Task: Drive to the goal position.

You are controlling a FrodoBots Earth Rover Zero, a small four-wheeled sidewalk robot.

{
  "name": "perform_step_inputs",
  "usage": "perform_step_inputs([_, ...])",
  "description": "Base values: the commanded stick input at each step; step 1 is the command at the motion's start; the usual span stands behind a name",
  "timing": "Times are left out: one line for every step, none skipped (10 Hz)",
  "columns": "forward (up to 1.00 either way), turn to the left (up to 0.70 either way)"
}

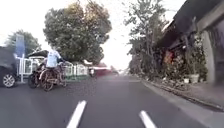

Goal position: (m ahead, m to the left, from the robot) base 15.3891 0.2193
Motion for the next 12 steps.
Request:
perform_step_inputs([1.0, -0.4])
perform_step_inputs([1.0, -0.34])
perform_step_inputs([1.0, 0.0])
perform_step_inputs([1.0, 0.0])
perform_step_inputs([1.0, 0.0])
perform_step_inputs([1.0, 0.0])
perform_step_inputs([1.0, 0.0])
perform_step_inputs([1.0, 0.0])
perform_step_inputs([1.0, 0.0])
perform_step_inputs([1.0, 0.0])
perform_step_inputs([1.0, 0.0])
perform_step_inputs([1.0, 0.0])
